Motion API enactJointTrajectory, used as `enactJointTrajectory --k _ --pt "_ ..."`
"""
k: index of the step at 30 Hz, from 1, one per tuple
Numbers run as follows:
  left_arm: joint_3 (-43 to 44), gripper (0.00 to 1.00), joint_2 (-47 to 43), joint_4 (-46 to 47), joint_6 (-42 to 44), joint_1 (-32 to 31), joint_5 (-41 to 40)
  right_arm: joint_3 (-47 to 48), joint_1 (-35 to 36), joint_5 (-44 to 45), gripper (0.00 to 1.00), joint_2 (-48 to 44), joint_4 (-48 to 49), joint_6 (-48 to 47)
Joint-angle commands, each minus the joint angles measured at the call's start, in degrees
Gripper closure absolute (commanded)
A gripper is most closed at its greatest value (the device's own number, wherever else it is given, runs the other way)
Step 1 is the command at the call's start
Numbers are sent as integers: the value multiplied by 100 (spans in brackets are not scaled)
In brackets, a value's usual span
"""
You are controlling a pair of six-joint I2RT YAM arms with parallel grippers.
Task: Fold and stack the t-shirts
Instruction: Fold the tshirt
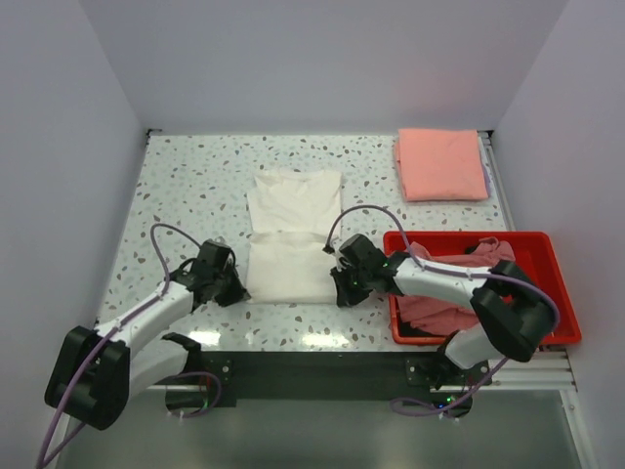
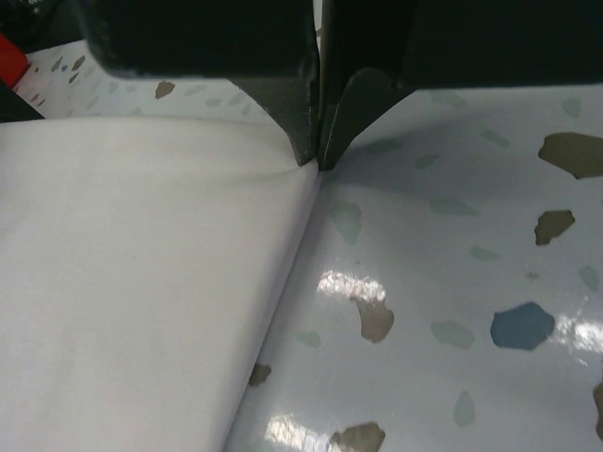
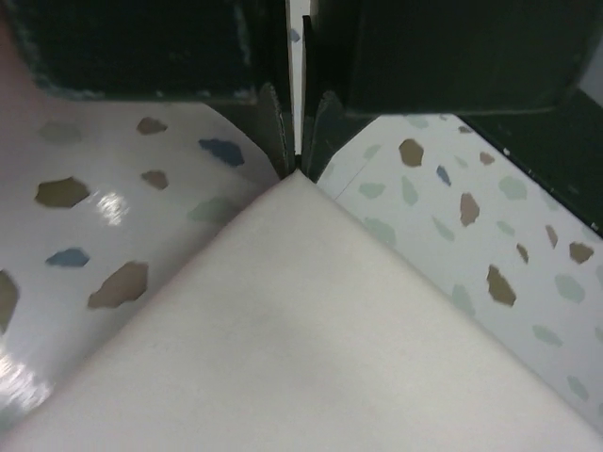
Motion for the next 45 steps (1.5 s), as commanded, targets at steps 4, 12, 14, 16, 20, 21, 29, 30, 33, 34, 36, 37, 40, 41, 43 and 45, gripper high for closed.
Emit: enactJointTrajectory --k 4,12,14,16,20,21,29,30,33,34,36,37,40,41,43,45 --pt "-223 100 -1021 -1130 -525 -433 124 -659 357 -419 100 -1189 -667 565" --pt "786 100 -2497 -2800 -816 -671 -44 -265 454 -1332 100 -2647 -1967 794" --pt "1189 100 -2657 -3081 -816 -671 -26 -19 454 -1509 100 -2798 -2249 803" --pt "1472 100 -2833 -3292 -816 -671 -122 244 454 -1728 100 -3000 -2592 803" --pt "2333 100 -2965 -3679 -772 -671 -306 597 454 -2036 100 -3202 -2936 803" --pt "2465 100 -2956 -3724 -746 -671 -420 641 454 -2089 100 -3220 -2997 821" --pt "3134 100 -2649 -3452 -394 -671 -720 1107 445 -2301 100 -3194 -3173 891" --pt "3169 100 -2553 -3408 -376 -671 -842 1133 445 -2274 100 -3150 -3199 891" --pt "3222 100 -2368 -3145 -324 -671 -1010 1230 384 -2221 100 -2931 -3261 856" --pt "3187 100 -2315 -2979 -315 -671 -1010 1239 340 -2239 100 -2869 -3253 830" --pt "3169 100 -2104 -2855 -280 -671 -1063 1239 183 -2335 100 -2747 -3209 795" --pt "3187 100 -1999 -2819 -297 -671 -1132 1239 86 -2397 100 -2711 -3182 690" --pt "3161 100 -1656 -2679 -315 -671 -1361 1160 -336 -2669 100 -2553 -2963 549" --pt "3143 100 -1499 -2504 -306 -671 -1396 1151 -450 -2739 100 -2509 -2928 514" --pt "3160 100 -1331 -2284 -271 -671 -1441 1151 -705 -2871 100 -2316 -2822 400" --pt "3230 100 -1076 -2204 -253 -662 -1572 1212 -846 -2977 100 -2175 -2682 320"
